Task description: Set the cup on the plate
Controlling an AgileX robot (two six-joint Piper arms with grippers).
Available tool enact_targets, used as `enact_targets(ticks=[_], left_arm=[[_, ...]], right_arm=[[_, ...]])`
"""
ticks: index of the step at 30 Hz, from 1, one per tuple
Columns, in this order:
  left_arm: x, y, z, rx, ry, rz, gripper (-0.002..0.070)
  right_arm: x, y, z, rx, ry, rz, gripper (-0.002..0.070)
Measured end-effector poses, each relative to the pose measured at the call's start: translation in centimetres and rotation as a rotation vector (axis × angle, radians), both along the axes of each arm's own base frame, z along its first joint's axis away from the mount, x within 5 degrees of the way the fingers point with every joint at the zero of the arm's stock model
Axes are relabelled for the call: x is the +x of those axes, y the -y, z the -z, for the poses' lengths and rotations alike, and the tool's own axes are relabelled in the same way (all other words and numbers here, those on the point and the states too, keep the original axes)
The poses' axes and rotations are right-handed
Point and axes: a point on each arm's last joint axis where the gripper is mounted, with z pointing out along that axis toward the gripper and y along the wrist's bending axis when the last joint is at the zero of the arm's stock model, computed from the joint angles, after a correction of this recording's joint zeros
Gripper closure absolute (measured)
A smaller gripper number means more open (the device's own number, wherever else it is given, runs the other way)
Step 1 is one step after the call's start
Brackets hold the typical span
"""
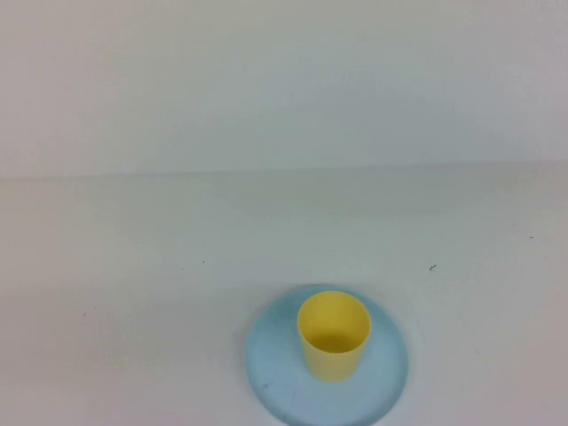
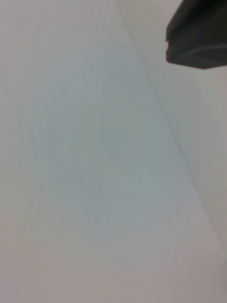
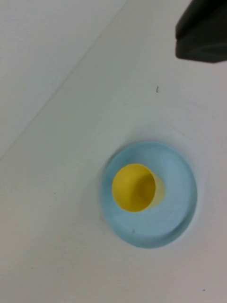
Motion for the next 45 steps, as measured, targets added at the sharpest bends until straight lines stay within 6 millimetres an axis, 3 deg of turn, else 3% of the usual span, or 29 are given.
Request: enact_targets(ticks=[5, 7, 12, 15, 21, 45], left_arm=[[0.0, 0.0, 0.0, -0.011, -0.003, 0.000, 0.0675], [0.0, 0.0, 0.0, -0.011, -0.003, 0.000, 0.0675], [0.0, 0.0, 0.1, -0.017, -0.006, 0.000, 0.0675], [0.0, 0.0, 0.3, -0.013, -0.011, 0.000, 0.0675], [0.0, 0.0, 0.3, -0.001, -0.006, 0.001, 0.0675], [-0.1, 0.4, 0.0, 0.033, 0.035, 0.038, 0.0675]], right_arm=[[-4.4, 3.3, 6.5, 0.076, 0.094, -0.010, 0.0675], [-5.7, 4.3, 10.1, 0.129, 0.129, -0.003, 0.0675], [-8.0, 6.0, 19.0, 0.176, 0.142, 0.006, 0.0675], [-8.9, 6.7, 22.1, 0.187, 0.150, 0.005, 0.0675], [-9.4, 7.0, 22.4, 0.253, 0.234, -0.001, 0.0675], [-9.7, 7.3, 23.3, 0.200, 0.151, 0.008, 0.0675]])
